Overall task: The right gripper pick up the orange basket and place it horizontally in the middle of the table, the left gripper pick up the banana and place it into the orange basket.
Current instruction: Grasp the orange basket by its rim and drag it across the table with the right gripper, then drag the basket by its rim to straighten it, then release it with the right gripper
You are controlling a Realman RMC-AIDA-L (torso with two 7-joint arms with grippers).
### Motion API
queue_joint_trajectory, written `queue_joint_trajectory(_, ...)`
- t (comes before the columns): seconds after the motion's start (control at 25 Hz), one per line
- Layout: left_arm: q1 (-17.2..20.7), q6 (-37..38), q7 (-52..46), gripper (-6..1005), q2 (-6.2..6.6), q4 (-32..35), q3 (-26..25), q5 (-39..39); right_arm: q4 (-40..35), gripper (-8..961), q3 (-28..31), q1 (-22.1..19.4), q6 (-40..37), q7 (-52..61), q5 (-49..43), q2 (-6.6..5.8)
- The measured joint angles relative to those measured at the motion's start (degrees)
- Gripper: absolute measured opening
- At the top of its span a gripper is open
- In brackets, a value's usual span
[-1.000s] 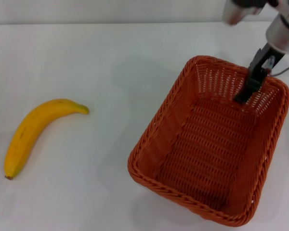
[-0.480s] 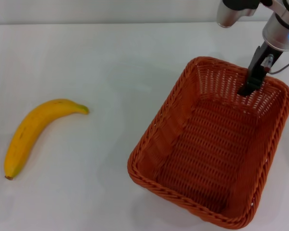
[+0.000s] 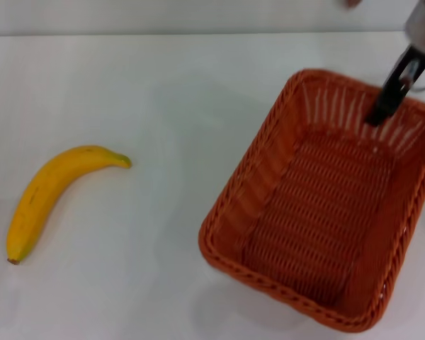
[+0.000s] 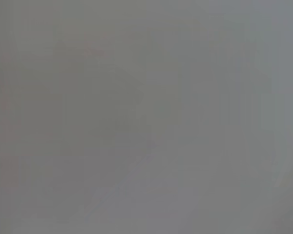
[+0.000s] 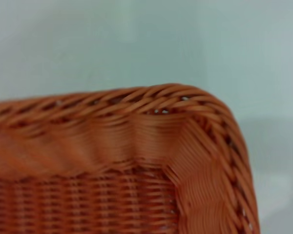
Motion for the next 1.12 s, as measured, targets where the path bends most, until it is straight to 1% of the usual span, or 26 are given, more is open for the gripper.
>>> queue_joint_trajectory(0.04, 0.09, 0.00, 0.00, 882, 0.00, 0.09, 0.00, 0.00, -0.16, 213, 2.38, 0.27, -1.37, 0.50, -0.06, -0.74)
queue_joint_trajectory(0.08, 0.18, 0.00, 0.00, 881, 0.00, 0.18, 0.00, 0.00, -0.12, 205, 5.86, 0.70, -3.48, 1.08, -0.04, -1.86)
queue_joint_trajectory(0.12, 0.27, 0.00, 0.00, 880, 0.00, 0.24, 0.00, 0.00, 0.01, 197, 7.68, 0.92, -4.75, 1.52, -0.07, -2.57)
queue_joint_trajectory(0.16, 0.32, 0.00, 0.00, 879, -0.01, 0.25, 0.00, 0.00, 0.14, 190, 9.76, 1.09, -6.63, 2.53, 0.01, -3.64)
queue_joint_trajectory(0.2, 0.42, 0.01, 0.02, 878, 0.00, 0.25, 0.00, -0.01, 0.14, 184, 10.45, 1.08, -7.40, 3.12, -0.09, -4.19)
queue_joint_trajectory(0.28, 0.51, 0.08, 0.04, 876, -0.01, 0.27, 0.00, -0.01, 0.06, 170, 12.15, 0.59, -9.57, 5.67, 0.09, -5.76)
queue_joint_trajectory(0.4, 0.49, 1.25, 0.06, 873, 0.07, 0.27, 0.00, -0.15, 0.14, 150, 15.39, -0.79, -11.67, 8.87, 0.32, -7.41)
queue_joint_trajectory(0.52, 0.19, 1.31, 0.07, 869, 0.17, 0.21, 0.00, -0.12, -1.02, 130, 20.55, -2.67, -12.94, 12.13, 0.67, -8.42)
queue_joint_trajectory(0.64, 0.20, 1.32, 0.08, 866, 0.27, -0.13, 0.00, -0.21, -1.93, 123, 27.03, -4.09, -13.85, 15.28, 1.61, -8.97)
queue_joint_trajectory(0.72, 0.12, 1.32, 0.07, 864, 0.35, -0.24, 0.00, -0.22, -2.46, 123, 29.69, -6.00, -14.13, 17.37, 4.20, -9.37)
queue_joint_trajectory(0.84, -0.41, 1.32, 0.07, 860, 0.47, -0.27, 0.00, -0.16, -3.58, 123, 30.99, -10.67, -14.62, 20.46, 9.95, -9.76)
queue_joint_trajectory(0.92, -0.66, 1.32, 0.07, 858, 0.59, -0.30, 0.00, -0.14, -5.52, 123, 30.83, -14.62, -14.83, 22.65, 14.88, -9.41)
queue_joint_trajectory(0.96, -0.75, 1.31, 0.07, 857, 0.73, -0.33, 0.00, -0.14, -6.82, 123, 30.72, -16.25, -14.88, 23.37, 16.49, -8.86)
queue_joint_trajectory(1.08, -0.93, 1.31, -0.07, 854, 1.11, -0.35, 0.00, -0.23, -12.85, 124, 30.56, -21.46, -14.89, 25.49, 20.24, -6.13)
queue_joint_trajectory(1.12, -1.09, 1.30, -0.13, 853, 1.18, -0.36, 0.00, -0.26, -15.42, 124, 30.59, -23.26, -14.74, 26.22, 21.34, -5.03)
